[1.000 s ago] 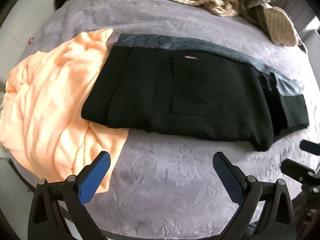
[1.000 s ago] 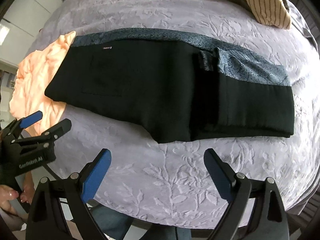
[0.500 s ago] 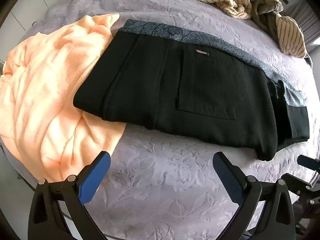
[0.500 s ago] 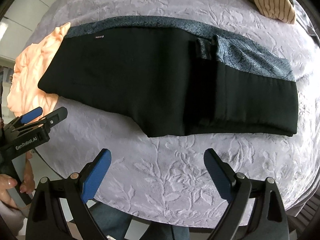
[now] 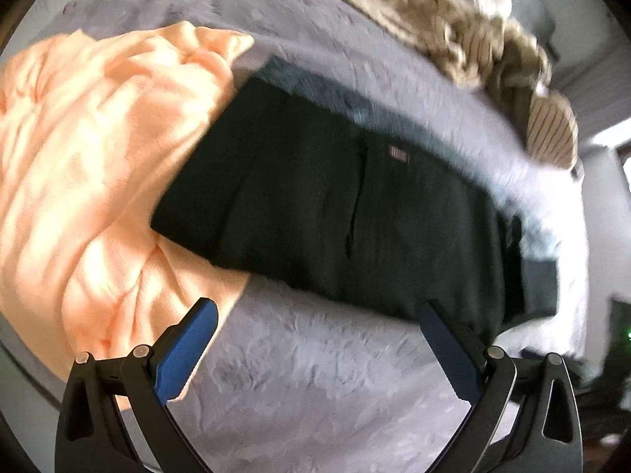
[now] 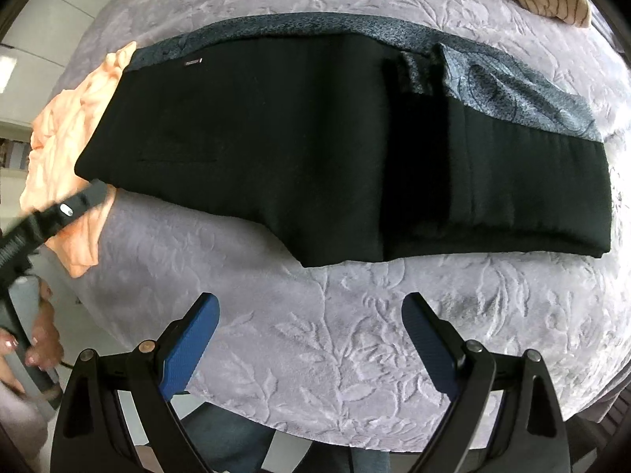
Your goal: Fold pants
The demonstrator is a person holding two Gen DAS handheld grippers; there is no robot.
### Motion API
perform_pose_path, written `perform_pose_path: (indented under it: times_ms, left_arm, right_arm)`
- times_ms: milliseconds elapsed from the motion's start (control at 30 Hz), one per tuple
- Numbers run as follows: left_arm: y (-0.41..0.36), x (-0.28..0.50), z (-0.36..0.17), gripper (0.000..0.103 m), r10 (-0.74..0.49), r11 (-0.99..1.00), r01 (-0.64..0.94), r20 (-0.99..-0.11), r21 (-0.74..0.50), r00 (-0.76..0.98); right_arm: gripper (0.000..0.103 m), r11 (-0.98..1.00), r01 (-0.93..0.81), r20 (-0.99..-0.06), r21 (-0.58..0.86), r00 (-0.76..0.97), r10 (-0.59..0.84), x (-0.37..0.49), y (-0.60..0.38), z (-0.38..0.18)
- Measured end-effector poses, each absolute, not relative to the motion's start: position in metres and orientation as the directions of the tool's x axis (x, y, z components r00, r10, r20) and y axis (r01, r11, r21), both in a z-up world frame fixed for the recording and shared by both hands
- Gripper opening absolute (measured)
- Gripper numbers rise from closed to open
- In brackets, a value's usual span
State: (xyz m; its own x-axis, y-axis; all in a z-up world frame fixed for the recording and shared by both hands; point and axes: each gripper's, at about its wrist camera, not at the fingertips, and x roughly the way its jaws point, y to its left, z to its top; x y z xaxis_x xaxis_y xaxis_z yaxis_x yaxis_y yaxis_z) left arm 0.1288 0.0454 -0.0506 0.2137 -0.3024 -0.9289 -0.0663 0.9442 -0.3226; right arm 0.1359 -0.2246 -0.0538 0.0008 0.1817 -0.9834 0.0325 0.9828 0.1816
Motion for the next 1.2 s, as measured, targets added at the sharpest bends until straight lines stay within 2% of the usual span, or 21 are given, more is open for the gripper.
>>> perform_pose_path:
  times_ms: [200, 300, 800, 1067, 1200]
  left_arm:
    - [0.07, 0.139, -0.055, 0.103, -0.469, 0.85, -0.145, -0.854, -0.506, 0.226]
    - [0.06, 0.14, -0.063, 0.103, -0.514, 0.819, -0.159, -0.829, -0.551, 0.22]
    - [0.064, 0.159, -0.099, 0.103, -0.479, 0.81, -0.26, -0.849, -0.526, 0.224]
    - [0.039, 0.159, -0.054, 0.103, -0.458, 0.843, -0.127, -0.821, -0.523, 0.341]
    - [0.036, 0.178, -0.072, 0.103, -0.433, 0.855, -0.158, -0.847, -0.494, 0.309]
  right_arm:
    - [0.095, 0.978, 0.063, -0.98, 0.198, -0.002, 0.199, 0.135, -0.234, -0.057]
    - [0.095, 0.978, 0.06, -0.979, 0.202, -0.011, 0.203, 0.134, -0.236, -0.059]
    - [0.095, 0.981, 0.073, -0.982, 0.182, -0.037, 0.185, 0.132, -0.244, -0.067]
    - [0.095, 0.978, 0.06, -0.98, 0.198, -0.017, 0.2, 0.142, -0.245, -0.061]
    - [0.095, 0.977, 0.063, -0.979, 0.204, 0.001, 0.204, 0.151, -0.248, -0.057]
